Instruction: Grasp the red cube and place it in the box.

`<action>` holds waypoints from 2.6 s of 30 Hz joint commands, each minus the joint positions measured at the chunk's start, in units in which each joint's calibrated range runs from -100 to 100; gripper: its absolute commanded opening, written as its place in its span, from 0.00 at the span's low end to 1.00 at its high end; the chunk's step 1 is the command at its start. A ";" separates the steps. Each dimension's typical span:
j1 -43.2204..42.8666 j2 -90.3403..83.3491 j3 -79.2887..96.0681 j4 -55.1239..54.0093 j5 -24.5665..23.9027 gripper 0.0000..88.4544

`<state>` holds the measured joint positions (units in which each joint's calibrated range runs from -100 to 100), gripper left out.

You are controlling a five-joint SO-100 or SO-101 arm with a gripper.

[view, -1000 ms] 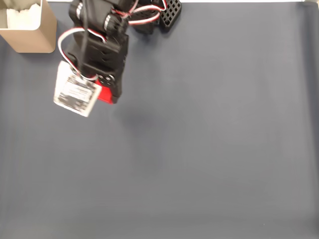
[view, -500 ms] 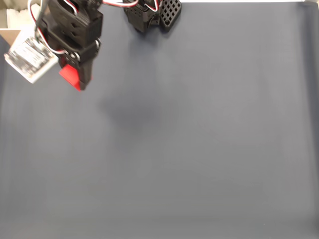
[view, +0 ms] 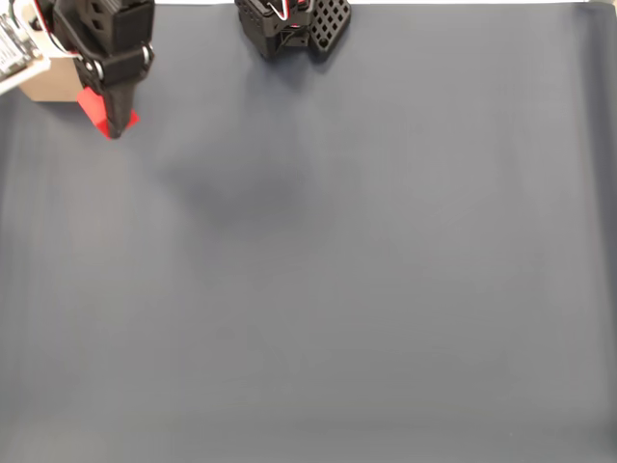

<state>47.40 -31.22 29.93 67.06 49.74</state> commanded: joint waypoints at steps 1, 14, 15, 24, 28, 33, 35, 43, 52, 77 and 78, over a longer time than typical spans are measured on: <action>2.24 -1.71 -4.20 0.39 -0.39 0.00; 7.14 -2.92 -7.66 2.77 -2.05 0.00; 7.43 -3.18 -7.94 2.94 -2.15 0.00; 11.83 -3.70 -8.12 2.69 -2.00 0.00; 14.24 -3.01 -8.12 1.30 -1.86 0.00; 16.87 -2.40 -8.03 -0.59 -1.90 0.00; 17.72 -2.06 -7.85 -1.33 -2.05 0.00; 19.78 -0.06 -7.76 -4.20 -3.08 0.00; 21.06 0.72 -7.57 -5.34 -3.81 0.00; 25.61 -0.84 -3.10 -6.98 -3.03 0.00; 25.54 -0.93 -3.10 -6.98 -3.03 0.00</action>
<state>72.55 -30.18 27.76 60.94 46.37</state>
